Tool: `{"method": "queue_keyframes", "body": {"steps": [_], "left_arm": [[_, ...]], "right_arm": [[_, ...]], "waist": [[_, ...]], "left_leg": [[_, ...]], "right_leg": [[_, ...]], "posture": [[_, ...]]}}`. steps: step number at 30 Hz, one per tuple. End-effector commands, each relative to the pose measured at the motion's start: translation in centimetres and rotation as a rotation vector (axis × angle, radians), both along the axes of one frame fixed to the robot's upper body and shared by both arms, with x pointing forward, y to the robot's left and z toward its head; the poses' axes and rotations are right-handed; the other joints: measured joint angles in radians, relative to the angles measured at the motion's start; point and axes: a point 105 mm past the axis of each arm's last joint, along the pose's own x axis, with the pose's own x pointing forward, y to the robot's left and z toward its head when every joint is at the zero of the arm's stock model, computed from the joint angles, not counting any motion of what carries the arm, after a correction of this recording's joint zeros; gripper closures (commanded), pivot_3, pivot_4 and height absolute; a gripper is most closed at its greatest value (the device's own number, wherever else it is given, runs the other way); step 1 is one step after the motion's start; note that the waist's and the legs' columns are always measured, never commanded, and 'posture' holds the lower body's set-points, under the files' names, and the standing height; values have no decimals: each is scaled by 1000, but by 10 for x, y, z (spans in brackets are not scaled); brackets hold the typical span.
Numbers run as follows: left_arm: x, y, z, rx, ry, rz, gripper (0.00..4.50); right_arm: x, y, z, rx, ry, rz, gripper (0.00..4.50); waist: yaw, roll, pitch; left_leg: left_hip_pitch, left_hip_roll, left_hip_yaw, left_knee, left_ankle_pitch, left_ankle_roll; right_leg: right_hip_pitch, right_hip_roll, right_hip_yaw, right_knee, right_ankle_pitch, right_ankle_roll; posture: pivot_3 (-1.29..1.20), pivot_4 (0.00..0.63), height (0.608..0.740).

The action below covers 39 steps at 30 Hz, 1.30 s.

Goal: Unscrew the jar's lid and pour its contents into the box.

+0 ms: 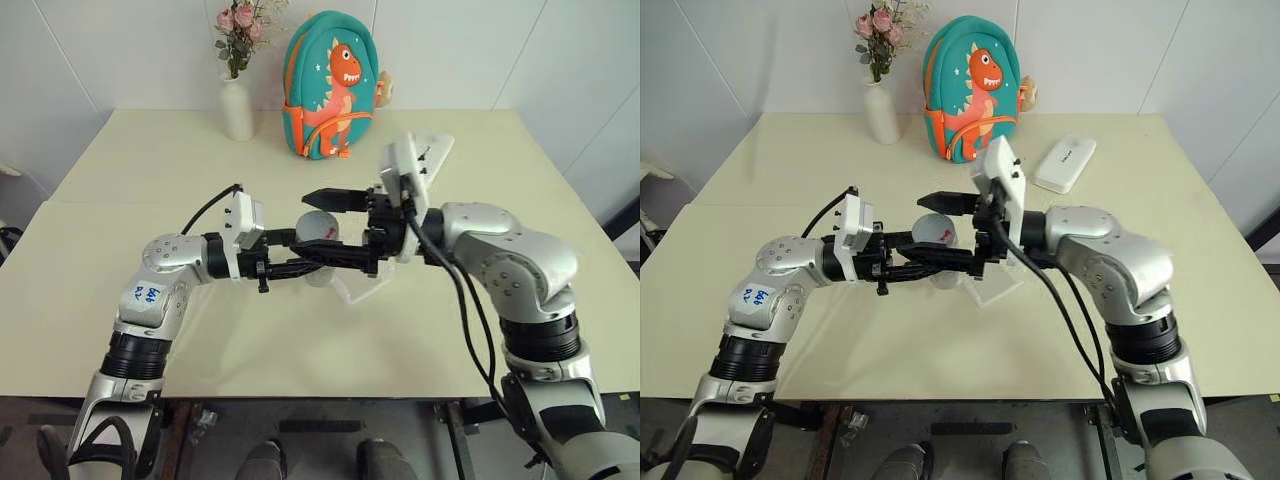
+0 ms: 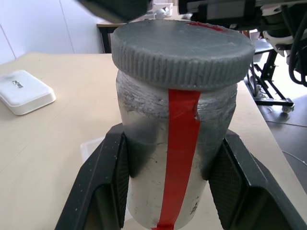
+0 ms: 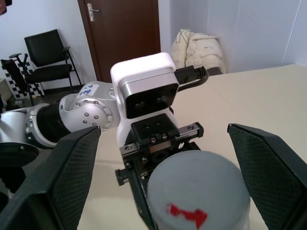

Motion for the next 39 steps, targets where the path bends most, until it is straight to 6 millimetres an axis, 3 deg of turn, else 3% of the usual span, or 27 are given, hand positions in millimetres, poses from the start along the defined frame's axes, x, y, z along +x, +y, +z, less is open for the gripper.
{"method": "queue_keyframes", "body": {"steps": [1, 15, 22, 32, 39], "left_arm": [[-4, -5, 13, -16, -54, -32, 2621], [-5, -7, 13, -24, -54, -35, 2621], [-10, -4, 9, -16, -49, -36, 2621], [-11, 3, 11, -14, -51, -9, 2621], [-9, 5, 13, -15, -51, -1, 2621]], "right_arm": [[0, 7, 9, 7, -70, 23, 38], [14, 15, 3, -29, -112, 20, 38], [19, 2, 9, -22, -118, -18, 38], [19, -27, -8, -94, -88, -97, 38], [20, -41, -6, -107, -92, -150, 38]], "waist": [[0, 0, 0], [-1, 0, 0], [0, 0, 0], [1, 0, 0], [0, 0, 0]], "left_leg": [[0, 0, 0, 0, 0, 0], [0, 0, 0, 0, 0, 0], [0, 0, 0, 0, 0, 0], [0, 0, 0, 0, 0, 0], [0, 0, 0, 0, 0, 0]], "right_leg": [[0, 0, 0, 0, 0, 0], [0, 0, 0, 0, 0, 0], [0, 0, 0, 0, 0, 0], [0, 0, 0, 0, 0, 0], [0, 0, 0, 0, 0, 0]], "posture": [[0, 150, 740], [0, 150, 740], [0, 150, 740], [0, 150, 740], [0, 150, 740]]}}
